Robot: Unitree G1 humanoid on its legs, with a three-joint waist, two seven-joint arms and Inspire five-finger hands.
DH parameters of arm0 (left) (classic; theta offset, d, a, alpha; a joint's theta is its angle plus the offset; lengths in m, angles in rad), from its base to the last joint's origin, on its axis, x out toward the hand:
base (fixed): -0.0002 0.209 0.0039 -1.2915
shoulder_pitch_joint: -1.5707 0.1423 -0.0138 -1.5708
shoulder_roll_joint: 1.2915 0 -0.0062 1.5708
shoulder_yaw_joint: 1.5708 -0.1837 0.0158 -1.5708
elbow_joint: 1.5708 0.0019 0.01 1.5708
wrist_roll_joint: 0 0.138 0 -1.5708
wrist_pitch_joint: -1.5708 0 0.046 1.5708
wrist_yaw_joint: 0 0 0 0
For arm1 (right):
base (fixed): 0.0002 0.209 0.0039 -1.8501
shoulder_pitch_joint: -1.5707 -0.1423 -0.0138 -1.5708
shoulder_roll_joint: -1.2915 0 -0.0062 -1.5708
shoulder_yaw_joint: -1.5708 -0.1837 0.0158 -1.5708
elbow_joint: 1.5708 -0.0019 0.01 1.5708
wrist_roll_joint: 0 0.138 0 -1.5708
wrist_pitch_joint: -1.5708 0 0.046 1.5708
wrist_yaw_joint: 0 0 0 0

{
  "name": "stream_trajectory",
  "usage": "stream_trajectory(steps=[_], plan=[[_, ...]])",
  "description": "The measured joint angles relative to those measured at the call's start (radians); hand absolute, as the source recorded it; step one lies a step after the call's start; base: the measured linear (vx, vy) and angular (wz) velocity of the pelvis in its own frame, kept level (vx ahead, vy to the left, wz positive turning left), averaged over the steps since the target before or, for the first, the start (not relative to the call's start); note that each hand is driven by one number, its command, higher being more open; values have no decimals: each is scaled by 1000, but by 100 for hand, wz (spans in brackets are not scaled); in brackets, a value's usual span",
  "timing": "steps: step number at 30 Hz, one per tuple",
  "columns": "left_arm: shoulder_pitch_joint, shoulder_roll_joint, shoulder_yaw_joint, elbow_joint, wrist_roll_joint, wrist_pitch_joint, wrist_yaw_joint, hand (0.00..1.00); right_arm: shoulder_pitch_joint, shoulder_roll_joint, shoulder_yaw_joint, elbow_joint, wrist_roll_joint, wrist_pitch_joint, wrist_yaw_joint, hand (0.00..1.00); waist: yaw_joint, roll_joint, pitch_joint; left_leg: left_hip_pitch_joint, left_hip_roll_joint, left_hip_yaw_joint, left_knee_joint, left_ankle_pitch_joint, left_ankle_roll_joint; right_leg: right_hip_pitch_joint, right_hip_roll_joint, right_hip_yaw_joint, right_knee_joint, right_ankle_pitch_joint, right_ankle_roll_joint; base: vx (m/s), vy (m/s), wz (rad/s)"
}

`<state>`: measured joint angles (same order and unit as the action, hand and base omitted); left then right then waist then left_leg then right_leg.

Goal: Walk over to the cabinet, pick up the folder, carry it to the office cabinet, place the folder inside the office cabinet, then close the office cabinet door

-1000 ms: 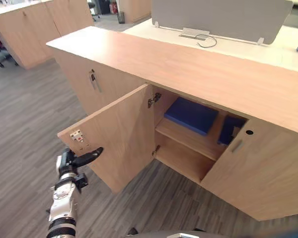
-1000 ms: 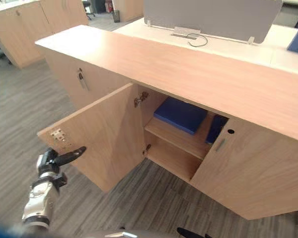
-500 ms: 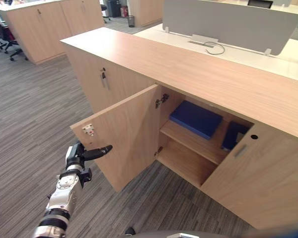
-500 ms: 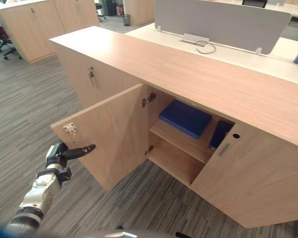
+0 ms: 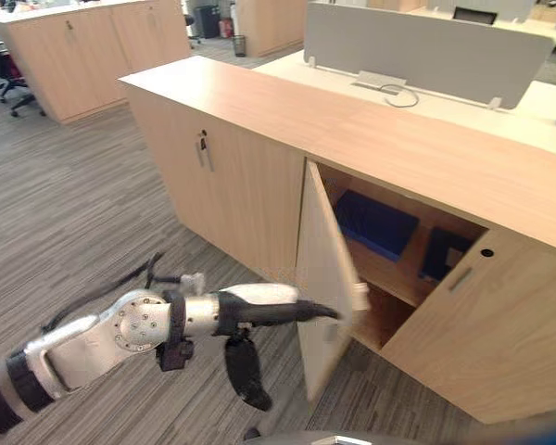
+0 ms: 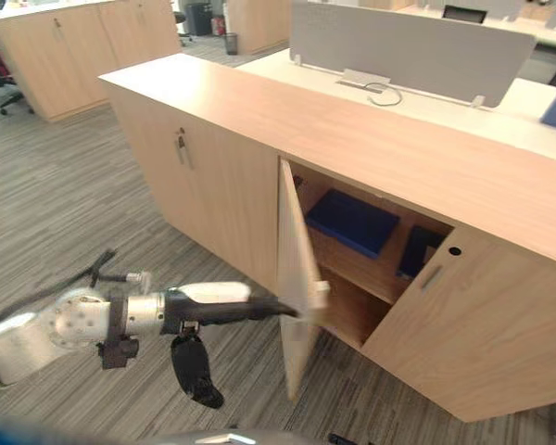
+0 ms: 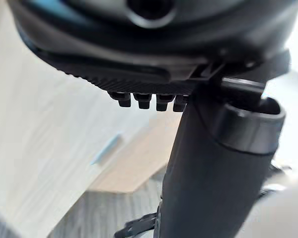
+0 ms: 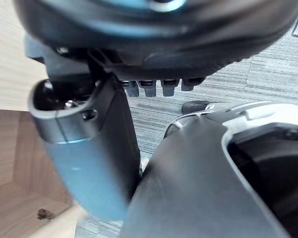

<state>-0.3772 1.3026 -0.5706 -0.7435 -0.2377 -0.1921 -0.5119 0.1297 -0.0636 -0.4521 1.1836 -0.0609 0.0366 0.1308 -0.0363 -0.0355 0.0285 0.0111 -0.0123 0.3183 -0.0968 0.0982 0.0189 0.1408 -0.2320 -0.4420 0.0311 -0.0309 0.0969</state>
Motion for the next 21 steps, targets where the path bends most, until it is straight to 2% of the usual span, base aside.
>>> stream_trajectory(steps=[2,3,5,8,9,10,12,13,14,15,16,17,18,19,20,21], plan=[[-33,6,79,-85,-15,-65,7,100,1,-5,3,-20,-17,-4,0,100,-14,12,-5,1,0,-1,0,6,9,1,1,-3,2,0,0,-15,-12,2],[-33,-4,101,-116,-14,-98,21,100,-1,-14,10,-22,-20,-5,1,100,-22,29,-9,-2,1,-3,0,5,7,-1,2,-3,2,-2,-2,-42,-33,4],[-31,-30,107,-140,8,-120,50,100,-4,-19,9,-16,-19,-8,1,100,-27,41,-17,-10,5,-3,0,6,7,-13,5,0,0,-7,-7,-39,-36,0],[20,-199,109,-141,106,-152,131,100,-7,-26,25,-10,-16,-12,2,100,-30,52,-18,-9,17,3,0,14,0,-16,18,9,-4,-8,-6,-34,-68,-10],[47,-331,73,-101,180,-176,200,100,-8,-25,56,-11,-15,-20,-5,100,-32,41,-13,0,28,19,0,17,-5,-16,26,26,-3,-8,-6,-27,-68,-32],[54,-406,36,-54,217,-194,242,100,-9,-25,80,-11,-15,-21,-9,100,-32,33,-11,7,34,31,0,19,-7,-17,29,38,-2,-8,-7,-26,-64,-38],[55,-504,-27,47,257,-213,286,100,-11,-22,108,-11,-15,-22,-15,100,-35,20,-10,21,44,53,0,21,-9,-18,34,61,0,-8,-8,-27,-54,-42],[87,-592,-63,196,294,-212,306,100,-19,-21,146,-11,-15,-25,-23,100,-48,5,-7,33,52,73,0,20,-12,-21,42,86,6,-9,-12,-35,-62,-47],[113,-624,-63,261,300,-211,306,100,-24,-21,162,-11,-15,-26,-26,100,-55,2,-5,39,58,83,0,20,-14,-21,45,95,8,-9,-12,-40,-62,-55],[181,-699,-45,406,307,-199,308,100,-33,-21,178,-13,-14,-27,-27,100,-73,-8,0,48,64,102,0,13,-22,-27,52,115,9,-9,-13,-32,-43,-57],[258,-807,0,577,283,-172,309,100,-37,-22,205,-13,-14,-28,-31,100,-81,-8,0,48,74,129,9,4,-30,-37,57,143,10,-8,-14,-45,-41,-62],[297,-867,38,661,265,-150,310,100,-37,-24,208,-12,-14,-31,-33,100,-81,-9,-4,36,80,142,25,-6,-33,-52,59,155,13,-8,-14,-41,-48,-57],[356,-985,133,810,178,-90,318,100,-38,-21,207,-13,-11,-39,-34,100,-79,-13,0,-20,111,157,133,-59,-36,-76,65,172,17,-8,-14,-20,-98,-46],[403,-1096,252,923,45,-35,335,100,-45,-21,205,-14,3,-42,-33,100,-73,-13,25,-95,172,159,300,-133,-39,-91,87,182,17,-2,-20,2,-117,-43],[423,-1137,314,970,-17,-17,345,100,-49,-23,201,-14,8,-42,-32,100,-68,-9,41,-116,205,158,375,-165,-45,-89,103,193,17,-1,-22,35,-115,-56],[460,-1189,427,1061,-99,4,364,100,-49,-28,193,-16,23,-41,-34,100,-50,4,62,-135,266,152,487,-217,-56,-78,133,216,21,-4,-28,40,-63,-51]])
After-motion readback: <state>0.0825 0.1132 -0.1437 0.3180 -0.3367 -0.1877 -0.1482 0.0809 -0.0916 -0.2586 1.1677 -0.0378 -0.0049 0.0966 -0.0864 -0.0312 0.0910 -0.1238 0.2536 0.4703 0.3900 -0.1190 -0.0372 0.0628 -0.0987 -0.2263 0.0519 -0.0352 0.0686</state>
